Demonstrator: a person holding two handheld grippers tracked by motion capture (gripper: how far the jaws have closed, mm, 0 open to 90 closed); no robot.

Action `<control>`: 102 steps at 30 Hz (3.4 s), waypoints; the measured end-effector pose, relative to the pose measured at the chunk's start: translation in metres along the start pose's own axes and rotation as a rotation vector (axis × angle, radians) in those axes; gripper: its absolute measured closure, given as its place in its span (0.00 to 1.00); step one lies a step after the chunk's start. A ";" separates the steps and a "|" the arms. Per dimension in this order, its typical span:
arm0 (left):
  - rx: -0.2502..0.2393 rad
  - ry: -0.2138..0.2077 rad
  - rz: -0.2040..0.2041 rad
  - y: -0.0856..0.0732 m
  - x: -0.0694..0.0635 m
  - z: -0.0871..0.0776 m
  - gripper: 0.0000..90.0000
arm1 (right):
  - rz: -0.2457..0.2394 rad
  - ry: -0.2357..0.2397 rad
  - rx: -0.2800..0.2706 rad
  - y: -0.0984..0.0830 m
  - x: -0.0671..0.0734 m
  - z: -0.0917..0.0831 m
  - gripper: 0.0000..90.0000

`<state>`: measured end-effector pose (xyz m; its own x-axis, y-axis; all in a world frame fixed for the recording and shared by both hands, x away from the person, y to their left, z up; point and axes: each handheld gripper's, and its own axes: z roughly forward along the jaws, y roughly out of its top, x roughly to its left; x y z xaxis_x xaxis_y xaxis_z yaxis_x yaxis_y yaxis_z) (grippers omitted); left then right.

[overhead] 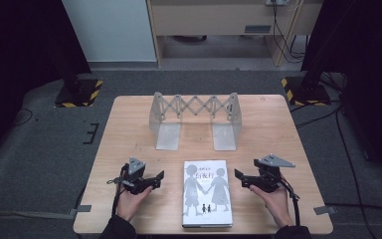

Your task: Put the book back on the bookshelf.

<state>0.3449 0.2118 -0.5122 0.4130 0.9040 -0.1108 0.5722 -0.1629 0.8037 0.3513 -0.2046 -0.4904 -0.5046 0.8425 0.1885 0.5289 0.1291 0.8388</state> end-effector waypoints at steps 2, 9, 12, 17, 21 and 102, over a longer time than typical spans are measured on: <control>0.001 -0.003 0.000 0.000 -0.001 0.000 0.19 | -0.013 0.004 0.004 -0.001 0.003 0.002 0.11; -0.001 -0.029 0.008 0.000 -0.006 0.000 0.20 | -0.023 0.036 0.011 -0.003 0.014 0.008 0.12; -0.001 -0.038 0.008 0.000 -0.008 0.001 0.20 | -0.024 0.055 0.018 -0.005 0.018 0.011 0.13; 0.001 -0.049 0.011 0.000 -0.011 0.001 0.20 | -0.033 0.089 0.042 -0.009 0.027 0.018 0.14; -0.007 -0.054 0.012 0.000 -0.013 0.001 0.20 | -0.040 0.112 0.070 -0.013 0.033 0.024 0.14; -0.004 -0.115 0.024 -0.001 -0.024 0.009 0.19 | 0.039 0.317 0.048 -0.009 0.063 0.057 0.25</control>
<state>0.3404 0.1868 -0.5158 0.5055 0.8482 -0.1580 0.5586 -0.1821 0.8092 0.3536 -0.1233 -0.5155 -0.6670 0.6431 0.3762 0.5797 0.1308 0.8042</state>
